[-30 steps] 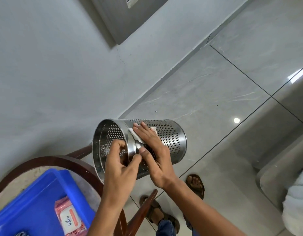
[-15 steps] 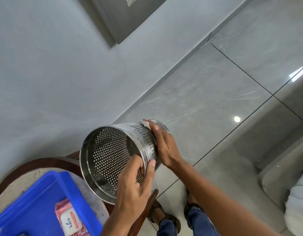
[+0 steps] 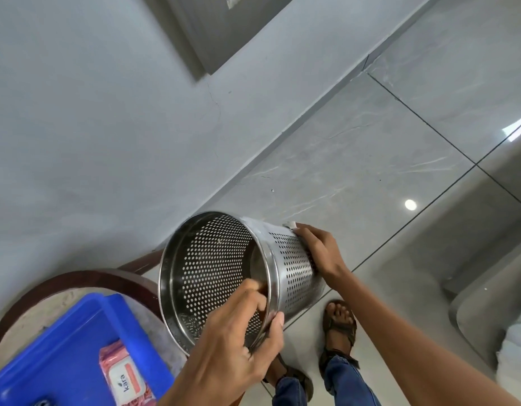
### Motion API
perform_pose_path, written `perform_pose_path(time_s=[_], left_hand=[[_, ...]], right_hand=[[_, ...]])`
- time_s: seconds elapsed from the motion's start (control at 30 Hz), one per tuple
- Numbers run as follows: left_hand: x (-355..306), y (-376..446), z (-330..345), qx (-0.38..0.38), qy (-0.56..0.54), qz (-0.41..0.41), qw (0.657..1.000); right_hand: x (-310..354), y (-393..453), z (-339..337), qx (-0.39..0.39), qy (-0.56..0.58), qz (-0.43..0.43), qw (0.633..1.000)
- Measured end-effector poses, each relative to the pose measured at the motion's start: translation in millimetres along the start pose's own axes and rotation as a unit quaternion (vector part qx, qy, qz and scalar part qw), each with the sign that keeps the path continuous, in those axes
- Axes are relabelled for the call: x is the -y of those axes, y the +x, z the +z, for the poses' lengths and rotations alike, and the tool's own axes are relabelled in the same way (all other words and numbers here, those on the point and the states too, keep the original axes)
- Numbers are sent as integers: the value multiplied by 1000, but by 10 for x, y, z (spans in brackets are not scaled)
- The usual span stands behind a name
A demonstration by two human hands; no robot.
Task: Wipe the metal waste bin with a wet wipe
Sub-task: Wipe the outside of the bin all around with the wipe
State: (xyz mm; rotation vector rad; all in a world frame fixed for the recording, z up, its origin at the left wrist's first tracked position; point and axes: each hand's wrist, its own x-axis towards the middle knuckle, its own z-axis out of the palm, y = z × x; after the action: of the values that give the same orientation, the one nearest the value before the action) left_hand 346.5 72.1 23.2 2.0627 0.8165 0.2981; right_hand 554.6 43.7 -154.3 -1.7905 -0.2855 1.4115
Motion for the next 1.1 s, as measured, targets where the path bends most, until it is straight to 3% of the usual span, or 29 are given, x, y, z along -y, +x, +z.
perform_pose_path(time_s=[0.13,0.23,0.33,0.43,0.57,0.7,0.87,0.97,1.1], left_hand=[[-140,143,-43,0,-138,-119,983],[-171,255,-84,-34,-94,-109,989],[-132,232,-62,-11,-79,-117,990],[-32,134,38,10,-32,-112,993],[95,78,86,-2,-38,-157,987],[135,121,81,-45,-54,-157,985],[181,120,112,-73,-13,-183,980],[174,82,110,-85,60,-126,987],[205,-8,65,-54,125,-39,990]], right_hand=[[-16,-120,43,-5,25,-49,998],[-29,-200,52,17,15,-54,998],[57,-338,61,35,-6,-86,996],[270,-550,169,68,-65,-165,982],[496,-837,395,112,-53,-279,952],[493,-944,581,86,-75,-359,926],[389,-586,536,6,-95,-264,960],[226,-229,322,-50,-90,-126,987],[-98,108,-14,-59,-45,38,997]])
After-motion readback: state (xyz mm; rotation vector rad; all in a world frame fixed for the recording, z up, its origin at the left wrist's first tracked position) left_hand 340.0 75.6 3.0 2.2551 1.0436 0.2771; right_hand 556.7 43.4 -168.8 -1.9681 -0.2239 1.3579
